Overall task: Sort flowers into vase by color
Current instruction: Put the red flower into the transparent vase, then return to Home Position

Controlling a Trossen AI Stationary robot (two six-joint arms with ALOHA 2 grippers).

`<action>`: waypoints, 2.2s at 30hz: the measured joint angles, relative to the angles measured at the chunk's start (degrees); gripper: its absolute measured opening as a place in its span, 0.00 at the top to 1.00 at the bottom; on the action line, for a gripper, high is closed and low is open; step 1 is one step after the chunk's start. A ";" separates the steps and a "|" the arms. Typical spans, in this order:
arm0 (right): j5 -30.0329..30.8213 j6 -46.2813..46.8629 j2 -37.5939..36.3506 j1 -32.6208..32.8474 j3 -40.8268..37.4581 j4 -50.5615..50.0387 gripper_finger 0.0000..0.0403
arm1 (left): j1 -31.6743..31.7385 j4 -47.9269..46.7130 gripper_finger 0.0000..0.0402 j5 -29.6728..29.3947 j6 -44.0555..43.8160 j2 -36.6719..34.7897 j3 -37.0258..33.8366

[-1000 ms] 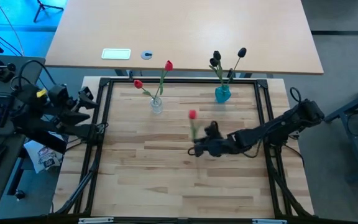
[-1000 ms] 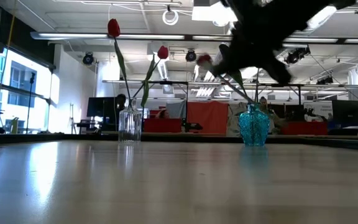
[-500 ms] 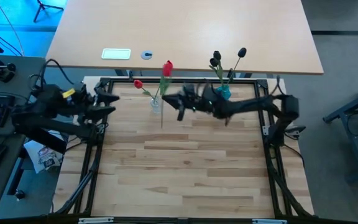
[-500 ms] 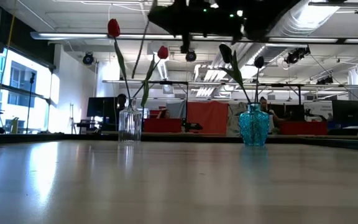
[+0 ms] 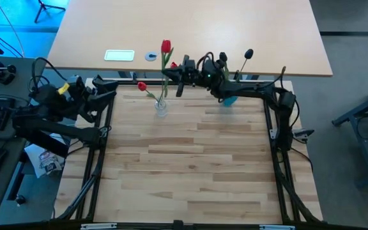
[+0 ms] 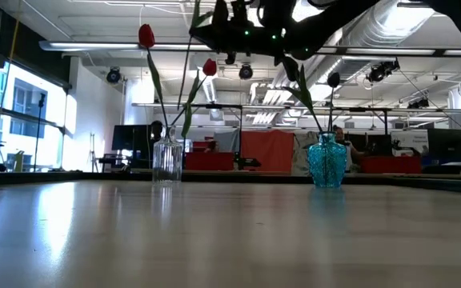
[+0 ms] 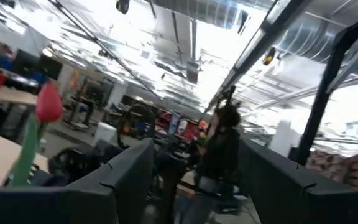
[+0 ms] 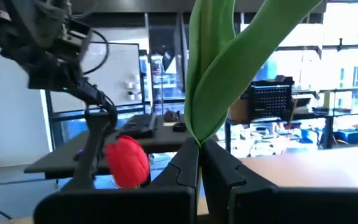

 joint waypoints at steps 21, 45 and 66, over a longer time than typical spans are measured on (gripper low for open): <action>5.25 -1.02 3.06 1.41 -0.25 4.33 1.00 | 0.00 1.37 0.44 -3.72 5.60 -5.23 0.02; 7.79 -1.89 6.01 2.48 -0.24 -5.19 0.88 | 0.00 1.29 0.44 -5.19 5.73 -5.21 0.02; 4.93 -7.47 -11.19 0.26 -0.17 -43.24 0.26 | -0.01 -7.21 0.44 -10.40 9.04 -8.95 0.11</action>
